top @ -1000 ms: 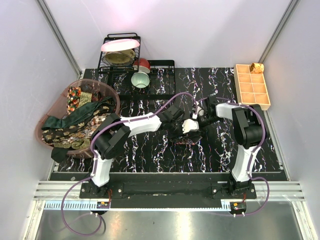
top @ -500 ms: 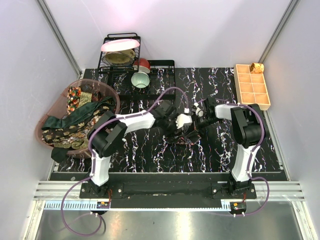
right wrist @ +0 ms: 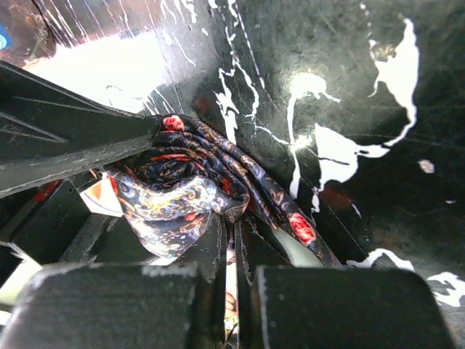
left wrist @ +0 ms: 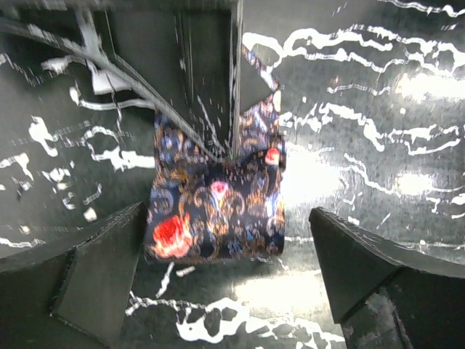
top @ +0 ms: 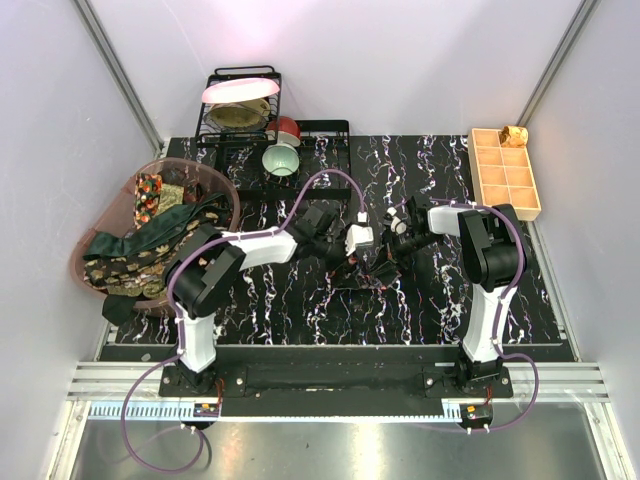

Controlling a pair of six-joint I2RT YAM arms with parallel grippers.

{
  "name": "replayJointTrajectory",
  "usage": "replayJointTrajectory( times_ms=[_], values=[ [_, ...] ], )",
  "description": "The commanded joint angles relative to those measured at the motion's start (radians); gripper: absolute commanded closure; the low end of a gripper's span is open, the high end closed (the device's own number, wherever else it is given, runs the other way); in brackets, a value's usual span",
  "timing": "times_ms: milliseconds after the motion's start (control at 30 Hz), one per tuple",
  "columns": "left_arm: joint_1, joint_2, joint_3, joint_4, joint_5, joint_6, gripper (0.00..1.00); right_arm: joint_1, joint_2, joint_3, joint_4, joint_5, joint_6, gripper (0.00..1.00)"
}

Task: Roll the ties
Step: Roll the tie at the center of the board.

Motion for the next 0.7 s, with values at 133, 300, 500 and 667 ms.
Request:
replayJointTrajectory(
  times_ms=[133, 300, 500, 667],
  values=[
    [0.0, 0.086, 0.02, 0.108, 0.047, -0.051, 0.16, 0.008, 0.05, -0.012, 0.008, 0.223, -0.045, 1.0],
    [-0.003, 0.085, 0.02, 0.075, 0.007, -0.023, 0.4, 0.01, 0.05, -0.001, 0.012, 0.174, -0.045, 1.0],
    [-0.061, 0.071, 0.022, -0.043, -0.221, 0.078, 0.6, -0.033, -0.004, 0.053, -0.07, 0.079, -0.055, 0.68],
    [-0.119, 0.071, 0.025, -0.106, -0.349, 0.103, 0.58, -0.064, -0.102, 0.047, -0.159, 0.045, -0.112, 0.56]
  ],
)
